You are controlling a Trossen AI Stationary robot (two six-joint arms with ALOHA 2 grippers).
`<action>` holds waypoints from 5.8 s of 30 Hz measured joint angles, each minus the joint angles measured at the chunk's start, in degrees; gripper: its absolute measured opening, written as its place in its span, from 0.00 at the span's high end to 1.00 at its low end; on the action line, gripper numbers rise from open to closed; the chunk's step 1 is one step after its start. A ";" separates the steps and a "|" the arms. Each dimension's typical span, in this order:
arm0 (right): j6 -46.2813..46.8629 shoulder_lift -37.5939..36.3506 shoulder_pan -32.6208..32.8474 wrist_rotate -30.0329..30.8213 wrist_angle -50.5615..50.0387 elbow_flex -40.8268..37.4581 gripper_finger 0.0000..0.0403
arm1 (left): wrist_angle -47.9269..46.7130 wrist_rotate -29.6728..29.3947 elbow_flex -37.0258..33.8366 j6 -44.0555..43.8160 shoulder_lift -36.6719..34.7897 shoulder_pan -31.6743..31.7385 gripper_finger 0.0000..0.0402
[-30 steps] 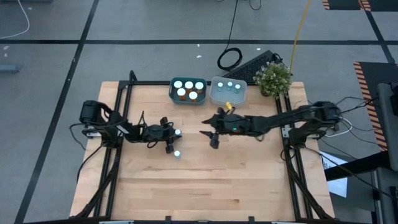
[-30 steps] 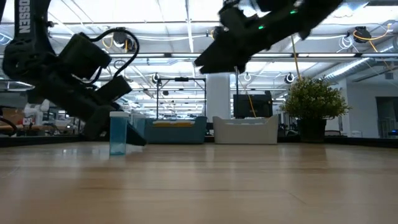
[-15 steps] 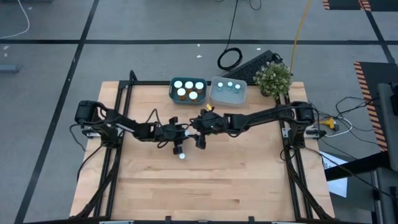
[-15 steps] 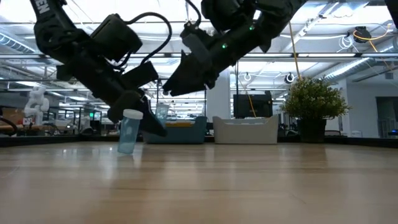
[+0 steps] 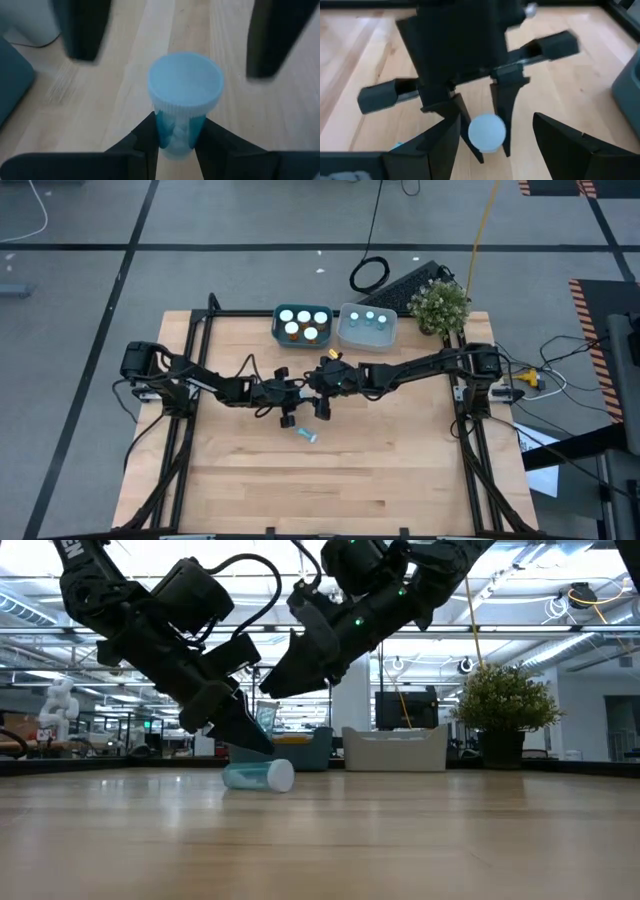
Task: Pick and place medicine bottles into bin by pill shape (circle, oval)
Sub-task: Put the blue pill bottle into the gray bin
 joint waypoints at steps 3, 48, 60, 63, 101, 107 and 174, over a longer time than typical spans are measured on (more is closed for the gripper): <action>-0.33 1.05 0.01 -0.09 0.30 -0.02 0.40 | 0.43 0.00 0.00 -0.06 0.00 0.00 0.74; -7.54 -19.47 -11.74 0.00 -23.54 -2.95 0.71 | -2.42 -2.86 0.02 -6.46 -0.11 -0.98 0.21; -8.63 -27.46 -33.65 -0.20 -23.35 -14.40 0.70 | -1.05 -2.62 0.02 -5.39 -0.09 -3.83 0.28; -8.76 -26.16 -37.32 -3.10 -20.40 -16.96 0.70 | -0.75 -2.74 0.02 -5.39 -0.09 -3.85 0.29; -7.04 -22.61 -41.87 -7.41 -12.31 -21.29 0.53 | -1.84 5.20 0.02 -4.94 -0.33 -8.83 0.29; -6.69 -30.33 -38.67 -7.40 -14.63 -21.29 0.49 | -7.86 8.65 -0.09 -4.66 -0.28 -10.09 0.29; 13.91 -38.50 15.63 10.68 -32.67 -21.24 0.49 | -39.49 6.37 30.33 24.72 6.40 -15.17 0.71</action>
